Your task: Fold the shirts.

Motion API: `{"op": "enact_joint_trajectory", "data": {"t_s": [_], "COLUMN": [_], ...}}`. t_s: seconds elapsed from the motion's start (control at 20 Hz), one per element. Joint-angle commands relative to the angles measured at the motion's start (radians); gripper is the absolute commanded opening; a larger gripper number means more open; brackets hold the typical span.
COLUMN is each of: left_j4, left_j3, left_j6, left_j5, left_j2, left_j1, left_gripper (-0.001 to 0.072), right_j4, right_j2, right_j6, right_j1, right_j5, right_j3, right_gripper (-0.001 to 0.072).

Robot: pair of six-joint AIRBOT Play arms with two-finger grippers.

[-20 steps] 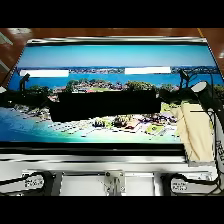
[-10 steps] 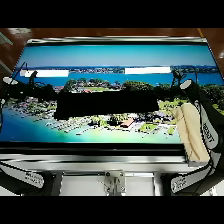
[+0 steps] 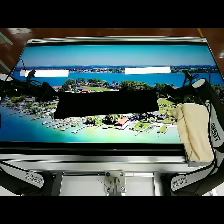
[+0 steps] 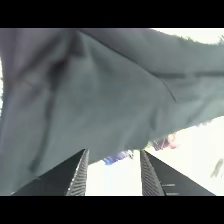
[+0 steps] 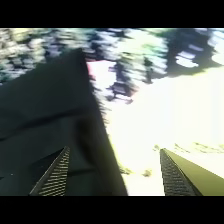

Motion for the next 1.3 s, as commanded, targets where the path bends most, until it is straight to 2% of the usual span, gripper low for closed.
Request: {"op": "enact_joint_trajectory", "data": {"t_s": [0.0,0.15,0.2,0.25,0.3,0.35,0.45,0.5,0.55,0.6,0.65,0.7,0.9,1.05,1.15,1.25], "left_j4": [0.0,0.0,0.0,-0.001,-0.001,-0.004,-0.011,-0.013,-0.014,-0.014,-0.014,-0.014,-0.014,-0.054,-0.202,-0.376], "left_j3": [0.014,0.014,0.014,0.014,0.014,0.014,0.014,0.014,0.014,0.014,0.014,0.013,0.009,0.008,0.009,0.009], "left_j6": [-0.008,-0.003,0.008,0.016,0.015,0.015,0.015,0.016,0.016,0.021,0.034,0.045,0.041,0.04,0.045,0.119], "left_j5": [-0.056,-0.056,-0.056,-0.056,-0.055,-0.055,-0.05,-0.041,-0.018,0.021,0.062,0.105,0.279,0.365,0.412,0.462], "left_j2": [0.047,0.085,0.097,0.107,0.116,0.122,0.127,0.127,0.127,0.127,0.125,0.122,0.069,-0.018,-0.079,-0.124], "left_j1": [-0.016,-0.047,-0.058,-0.068,-0.08,-0.092,-0.117,-0.134,-0.152,-0.177,-0.211,-0.25,-0.474,-0.636,-0.72,-0.795], "left_gripper": [0.0373,0.0369,0.031,0.0295,0.0295,0.0295,0.0295,0.0295,0.025,0.0183,0.0077,0.0038,0.0038,0.0038,0.0038,0.0038], "right_j4": [0.106,0.16,0.176,0.197,0.213,0.22,0.238,0.253,0.26,0.253,0.25,0.25,0.248,0.201,0.153,0.114], "right_j2": [-0.058,-0.111,-0.124,-0.137,-0.148,-0.152,-0.137,-0.113,-0.08,-0.036,0.019,0.079,0.303,0.445,0.528,0.596], "right_j6": [-0.023,-0.044,-0.043,-0.038,-0.032,-0.032,-0.061,-0.103,-0.141,-0.154,-0.154,-0.151,-0.075,0.021,0.073,0.109], "right_j1": [-0.021,0.035,0.052,0.067,0.078,0.085,0.088,0.081,0.08,0.079,0.079,0.079,0.081,0.081,0.082,0.081], "right_j5": [0.102,0.067,0.053,0.043,0.041,0.04,0.031,0.037,0.051,0.063,0.084,0.116,0.273,0.331,0.377,0.417], "right_j3": [0.004,0.004,0.004,0.004,0.004,0.004,0.004,0.004,0.004,0.004,0.004,0.004,0.004,0.004,0.004,0.004], "right_gripper": [0.0681,0.068,0.0679,0.0676,0.0603,0.0466,0.0068,0.0071,0.0071,0.0071,0.007,0.0071,0.0071,0.0071,0.007,0.0071]}}
